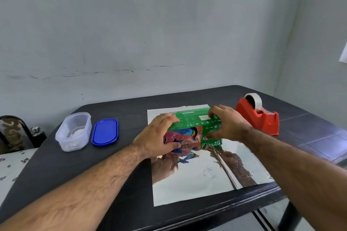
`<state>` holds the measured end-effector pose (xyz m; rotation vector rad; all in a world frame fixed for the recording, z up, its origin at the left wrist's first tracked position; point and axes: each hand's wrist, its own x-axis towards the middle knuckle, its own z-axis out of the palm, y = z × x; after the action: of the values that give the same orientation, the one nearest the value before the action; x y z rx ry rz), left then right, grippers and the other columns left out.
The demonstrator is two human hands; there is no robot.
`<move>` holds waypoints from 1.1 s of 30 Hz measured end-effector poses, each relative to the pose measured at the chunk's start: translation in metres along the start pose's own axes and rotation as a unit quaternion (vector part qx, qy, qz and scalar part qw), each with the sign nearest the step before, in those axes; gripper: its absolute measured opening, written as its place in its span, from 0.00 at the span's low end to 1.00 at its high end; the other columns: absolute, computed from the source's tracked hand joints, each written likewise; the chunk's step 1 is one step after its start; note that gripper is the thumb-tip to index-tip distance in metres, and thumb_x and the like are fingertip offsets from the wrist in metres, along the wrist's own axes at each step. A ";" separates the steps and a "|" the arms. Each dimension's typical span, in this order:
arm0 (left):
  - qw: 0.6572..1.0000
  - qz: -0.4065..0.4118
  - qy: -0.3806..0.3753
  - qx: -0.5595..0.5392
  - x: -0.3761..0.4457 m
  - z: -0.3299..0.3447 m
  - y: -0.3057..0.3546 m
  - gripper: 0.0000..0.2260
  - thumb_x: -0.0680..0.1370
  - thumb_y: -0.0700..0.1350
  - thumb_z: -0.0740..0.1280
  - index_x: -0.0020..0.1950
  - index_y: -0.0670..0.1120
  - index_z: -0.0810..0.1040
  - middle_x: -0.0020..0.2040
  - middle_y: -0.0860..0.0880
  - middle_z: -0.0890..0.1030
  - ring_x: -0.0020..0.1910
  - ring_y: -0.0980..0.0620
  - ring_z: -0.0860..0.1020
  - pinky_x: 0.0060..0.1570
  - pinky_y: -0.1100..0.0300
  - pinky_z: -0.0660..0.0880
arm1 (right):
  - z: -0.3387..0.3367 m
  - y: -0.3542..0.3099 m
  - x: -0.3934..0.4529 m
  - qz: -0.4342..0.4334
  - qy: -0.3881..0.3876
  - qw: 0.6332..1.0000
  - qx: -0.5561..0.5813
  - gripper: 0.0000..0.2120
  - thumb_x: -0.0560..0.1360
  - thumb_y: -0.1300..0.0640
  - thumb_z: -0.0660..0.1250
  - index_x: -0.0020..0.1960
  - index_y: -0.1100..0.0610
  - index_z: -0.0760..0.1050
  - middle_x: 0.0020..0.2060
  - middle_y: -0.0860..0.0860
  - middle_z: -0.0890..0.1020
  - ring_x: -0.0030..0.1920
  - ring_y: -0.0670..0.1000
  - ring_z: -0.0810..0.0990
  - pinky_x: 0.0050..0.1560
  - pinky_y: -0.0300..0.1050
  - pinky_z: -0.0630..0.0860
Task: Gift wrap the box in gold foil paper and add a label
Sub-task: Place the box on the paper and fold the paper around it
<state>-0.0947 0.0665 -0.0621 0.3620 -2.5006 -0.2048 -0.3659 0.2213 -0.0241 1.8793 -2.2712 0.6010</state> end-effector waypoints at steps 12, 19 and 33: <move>0.964 -0.218 -0.055 -0.144 -0.014 0.019 -0.005 0.63 0.68 0.63 0.81 0.84 0.58 0.35 0.83 0.55 0.61 0.78 0.51 0.67 0.76 0.51 0.67 | 0.013 -0.037 0.004 -0.072 -0.084 0.987 -0.115 0.50 0.68 0.18 0.61 0.84 0.38 0.55 0.84 0.47 0.58 0.83 0.54 0.57 0.82 0.62 0.56; 0.952 -0.247 -0.174 0.046 -0.019 0.020 0.000 0.41 0.80 0.74 0.43 0.87 0.51 0.44 0.87 0.52 0.47 0.85 0.51 0.48 0.79 0.33 0.37 | 0.028 -0.052 0.007 -0.064 -0.115 0.979 -0.154 0.41 0.78 0.22 0.52 0.85 0.36 0.46 0.85 0.49 0.58 0.83 0.57 0.58 0.81 0.65 0.56; 0.918 -0.306 -0.243 0.074 -0.007 0.018 0.019 0.42 0.83 0.70 0.48 0.86 0.45 0.39 0.87 0.51 0.43 0.85 0.51 0.48 0.78 0.30 0.36 | 0.035 -0.089 0.006 -0.007 -0.166 0.968 -0.186 0.43 0.81 0.35 0.64 0.84 0.34 0.39 0.86 0.53 0.52 0.84 0.65 0.53 0.78 0.77 0.54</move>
<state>-0.1036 0.0881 -0.0761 1.2978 -2.8083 -0.3910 -0.2758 0.1894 -0.0343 1.9106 -2.3445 -0.1564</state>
